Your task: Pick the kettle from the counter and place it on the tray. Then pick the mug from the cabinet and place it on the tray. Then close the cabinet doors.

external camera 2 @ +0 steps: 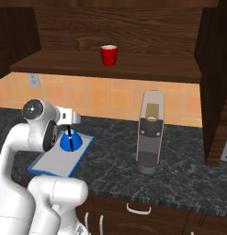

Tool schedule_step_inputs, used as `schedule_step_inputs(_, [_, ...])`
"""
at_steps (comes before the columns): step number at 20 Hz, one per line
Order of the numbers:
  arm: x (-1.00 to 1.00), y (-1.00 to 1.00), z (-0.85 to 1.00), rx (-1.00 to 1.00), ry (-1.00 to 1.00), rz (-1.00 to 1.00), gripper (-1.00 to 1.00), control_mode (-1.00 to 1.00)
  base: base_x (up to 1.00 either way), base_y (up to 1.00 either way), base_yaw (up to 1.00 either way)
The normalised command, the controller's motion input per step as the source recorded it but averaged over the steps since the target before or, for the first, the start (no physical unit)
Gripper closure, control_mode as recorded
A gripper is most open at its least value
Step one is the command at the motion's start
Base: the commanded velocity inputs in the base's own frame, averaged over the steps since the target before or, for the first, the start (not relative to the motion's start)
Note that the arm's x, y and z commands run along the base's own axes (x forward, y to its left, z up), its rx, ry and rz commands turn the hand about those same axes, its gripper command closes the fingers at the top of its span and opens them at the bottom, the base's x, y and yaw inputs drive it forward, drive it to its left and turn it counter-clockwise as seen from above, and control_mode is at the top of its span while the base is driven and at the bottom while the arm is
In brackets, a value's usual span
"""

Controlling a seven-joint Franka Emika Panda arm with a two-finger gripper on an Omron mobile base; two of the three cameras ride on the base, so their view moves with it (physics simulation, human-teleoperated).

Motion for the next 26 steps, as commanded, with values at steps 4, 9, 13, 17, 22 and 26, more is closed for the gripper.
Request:
schedule_step_inputs(4, [-0.41,-0.61,0.72,0.03,-0.03,0.0,-1.0,-1.0,0.0,0.0,0.0])
schedule_step_inputs(9, [-0.41,-0.71,0.67,0.0,-0.11,-0.03,-1.0,-1.0,0.0,0.0,0.0])
schedule_step_inputs(13, [-0.43,-0.69,0.58,0.03,-0.22,-0.08,-1.0,-1.0,0.0,0.0,0.0])
schedule_step_inputs(17, [-0.26,-0.42,0.74,0.07,-0.32,-0.15,-1.0,-1.0,0.0,0.0,0.0])
schedule_step_inputs(22, [-0.05,-0.25,0.88,0.03,-0.2,-0.07,-1.0,-1.0,0.0,0.0,0.0])
schedule_step_inputs(26, [-0.01,-0.09,0.41,0.0,-0.03,-0.02,-1.0,-1.0,0.0,0.0,0.0])
